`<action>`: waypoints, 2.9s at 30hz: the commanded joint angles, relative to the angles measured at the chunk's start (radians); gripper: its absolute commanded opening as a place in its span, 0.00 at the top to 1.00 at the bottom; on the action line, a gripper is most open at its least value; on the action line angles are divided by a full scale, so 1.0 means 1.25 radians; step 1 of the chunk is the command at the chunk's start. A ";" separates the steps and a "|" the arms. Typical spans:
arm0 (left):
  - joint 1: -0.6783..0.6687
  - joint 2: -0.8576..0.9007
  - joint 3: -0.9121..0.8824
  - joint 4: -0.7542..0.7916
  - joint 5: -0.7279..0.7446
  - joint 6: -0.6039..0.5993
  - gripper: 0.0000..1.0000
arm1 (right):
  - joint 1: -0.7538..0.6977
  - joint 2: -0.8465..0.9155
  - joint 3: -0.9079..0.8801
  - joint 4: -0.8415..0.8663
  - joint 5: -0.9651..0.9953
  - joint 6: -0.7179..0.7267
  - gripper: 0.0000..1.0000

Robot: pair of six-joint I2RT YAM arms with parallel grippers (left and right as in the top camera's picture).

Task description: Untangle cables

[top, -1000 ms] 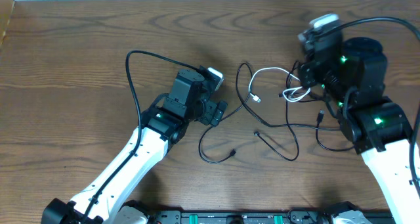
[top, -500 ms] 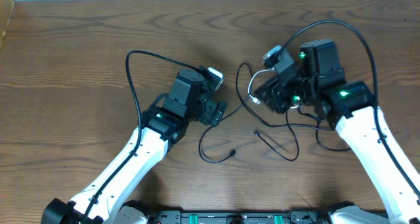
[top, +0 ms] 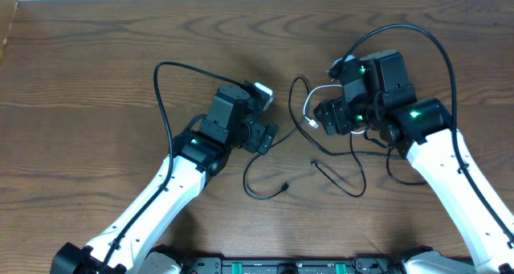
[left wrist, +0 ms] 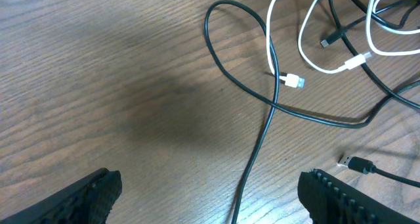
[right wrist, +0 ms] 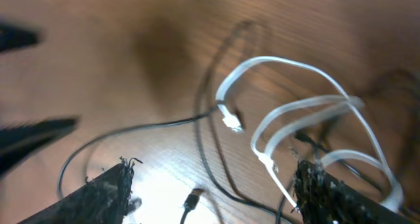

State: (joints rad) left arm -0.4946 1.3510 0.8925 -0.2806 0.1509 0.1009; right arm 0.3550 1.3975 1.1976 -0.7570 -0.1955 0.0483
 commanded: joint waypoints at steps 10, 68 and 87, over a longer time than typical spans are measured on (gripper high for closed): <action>-0.001 0.002 0.009 0.001 -0.005 -0.007 0.09 | -0.018 -0.003 -0.003 -0.130 0.191 0.449 0.13; -0.001 0.003 0.009 0.002 -0.005 -0.007 0.09 | -0.051 0.024 -0.306 0.259 0.317 0.778 0.38; -0.001 0.002 0.009 -0.009 -0.005 -0.007 0.09 | -0.110 0.025 -0.306 0.306 -0.067 0.778 0.31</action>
State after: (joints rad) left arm -0.4950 1.3510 0.8925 -0.2882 0.1509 0.1009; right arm 0.2321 1.4204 0.8215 -0.3943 -0.1688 1.0122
